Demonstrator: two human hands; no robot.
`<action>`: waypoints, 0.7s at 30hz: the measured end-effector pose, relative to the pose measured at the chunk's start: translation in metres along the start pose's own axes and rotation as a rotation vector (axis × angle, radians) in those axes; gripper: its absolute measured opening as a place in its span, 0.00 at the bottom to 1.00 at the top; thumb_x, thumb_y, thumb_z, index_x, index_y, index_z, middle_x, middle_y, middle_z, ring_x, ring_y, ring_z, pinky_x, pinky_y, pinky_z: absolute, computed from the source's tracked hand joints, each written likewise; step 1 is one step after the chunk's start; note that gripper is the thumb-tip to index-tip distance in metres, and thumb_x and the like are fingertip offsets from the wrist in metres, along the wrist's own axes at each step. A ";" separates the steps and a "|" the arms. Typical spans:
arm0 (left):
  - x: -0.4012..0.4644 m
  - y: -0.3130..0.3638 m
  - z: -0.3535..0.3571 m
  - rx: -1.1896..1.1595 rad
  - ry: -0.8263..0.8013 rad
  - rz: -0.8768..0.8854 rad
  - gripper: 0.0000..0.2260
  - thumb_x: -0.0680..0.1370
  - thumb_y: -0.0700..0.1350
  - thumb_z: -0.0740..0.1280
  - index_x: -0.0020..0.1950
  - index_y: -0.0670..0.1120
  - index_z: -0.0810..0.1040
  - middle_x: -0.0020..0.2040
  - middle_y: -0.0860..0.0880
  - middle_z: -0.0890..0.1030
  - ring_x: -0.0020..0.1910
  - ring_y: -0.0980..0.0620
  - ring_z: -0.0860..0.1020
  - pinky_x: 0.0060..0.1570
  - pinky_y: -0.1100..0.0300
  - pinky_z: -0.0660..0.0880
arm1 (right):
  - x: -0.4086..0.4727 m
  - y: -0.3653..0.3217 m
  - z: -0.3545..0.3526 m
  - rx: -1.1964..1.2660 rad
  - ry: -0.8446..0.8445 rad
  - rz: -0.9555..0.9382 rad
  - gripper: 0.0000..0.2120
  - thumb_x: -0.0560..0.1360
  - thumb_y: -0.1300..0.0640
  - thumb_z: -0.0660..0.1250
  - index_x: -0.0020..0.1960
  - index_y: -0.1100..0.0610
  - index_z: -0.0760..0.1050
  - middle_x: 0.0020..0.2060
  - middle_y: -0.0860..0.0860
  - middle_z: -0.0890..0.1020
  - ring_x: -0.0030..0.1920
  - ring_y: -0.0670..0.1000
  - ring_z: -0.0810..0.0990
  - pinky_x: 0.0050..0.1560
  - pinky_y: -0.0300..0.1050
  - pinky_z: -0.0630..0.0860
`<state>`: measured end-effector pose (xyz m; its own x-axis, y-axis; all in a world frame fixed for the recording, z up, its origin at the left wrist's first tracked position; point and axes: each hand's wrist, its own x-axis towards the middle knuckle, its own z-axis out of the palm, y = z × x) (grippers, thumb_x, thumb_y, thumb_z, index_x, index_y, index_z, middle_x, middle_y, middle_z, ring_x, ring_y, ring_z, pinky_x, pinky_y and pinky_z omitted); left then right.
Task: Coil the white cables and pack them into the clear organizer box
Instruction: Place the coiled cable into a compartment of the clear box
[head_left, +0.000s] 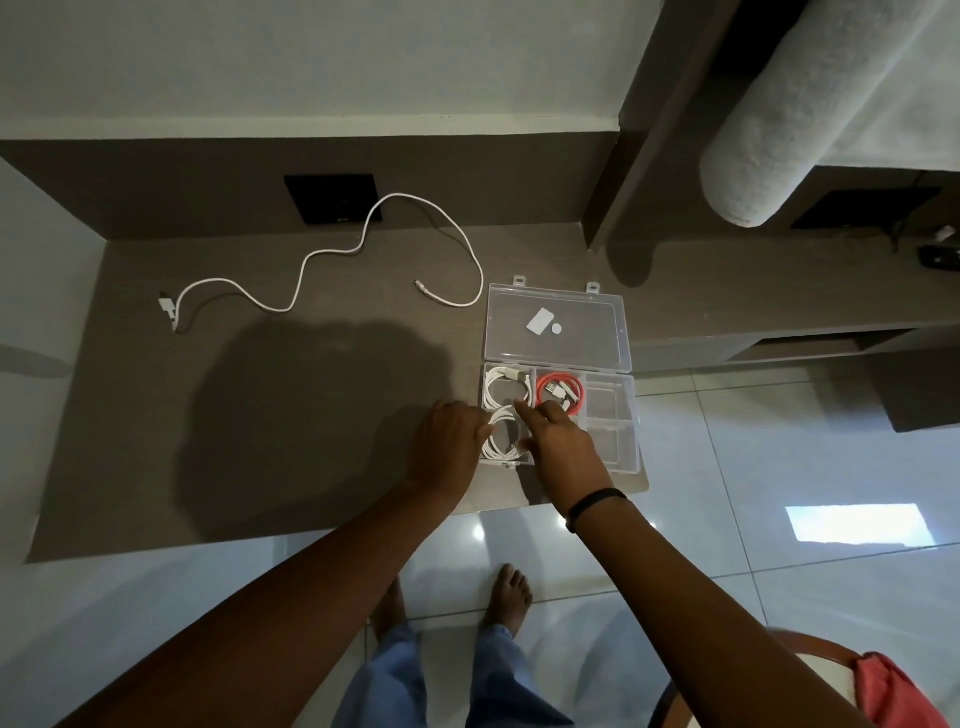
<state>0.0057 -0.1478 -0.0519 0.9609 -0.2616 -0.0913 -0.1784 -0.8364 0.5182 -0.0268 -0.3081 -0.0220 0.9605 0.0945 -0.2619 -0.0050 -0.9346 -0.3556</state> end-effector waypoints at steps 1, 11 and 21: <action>-0.001 -0.001 0.000 -0.036 0.011 -0.023 0.08 0.79 0.47 0.71 0.46 0.44 0.85 0.42 0.43 0.86 0.40 0.45 0.82 0.44 0.49 0.81 | 0.001 0.001 0.000 -0.026 -0.014 -0.010 0.31 0.77 0.66 0.67 0.77 0.55 0.62 0.69 0.59 0.71 0.61 0.59 0.79 0.64 0.49 0.74; -0.011 -0.007 -0.001 0.050 -0.072 0.123 0.22 0.77 0.51 0.73 0.68 0.44 0.79 0.59 0.42 0.84 0.58 0.44 0.79 0.59 0.55 0.75 | 0.006 0.011 0.003 -0.075 -0.089 -0.081 0.31 0.77 0.64 0.67 0.77 0.56 0.61 0.65 0.62 0.72 0.60 0.59 0.78 0.63 0.47 0.74; -0.005 0.009 -0.007 0.351 -0.144 0.098 0.22 0.79 0.58 0.67 0.66 0.45 0.80 0.59 0.41 0.80 0.59 0.44 0.74 0.56 0.53 0.72 | -0.009 0.012 0.018 -0.089 0.088 -0.153 0.30 0.68 0.65 0.77 0.69 0.62 0.73 0.49 0.62 0.83 0.47 0.61 0.83 0.47 0.52 0.82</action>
<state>0.0009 -0.1510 -0.0408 0.9006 -0.3923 -0.1871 -0.3533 -0.9115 0.2106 -0.0403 -0.3140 -0.0398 0.9689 0.2106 -0.1301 0.1633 -0.9387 -0.3036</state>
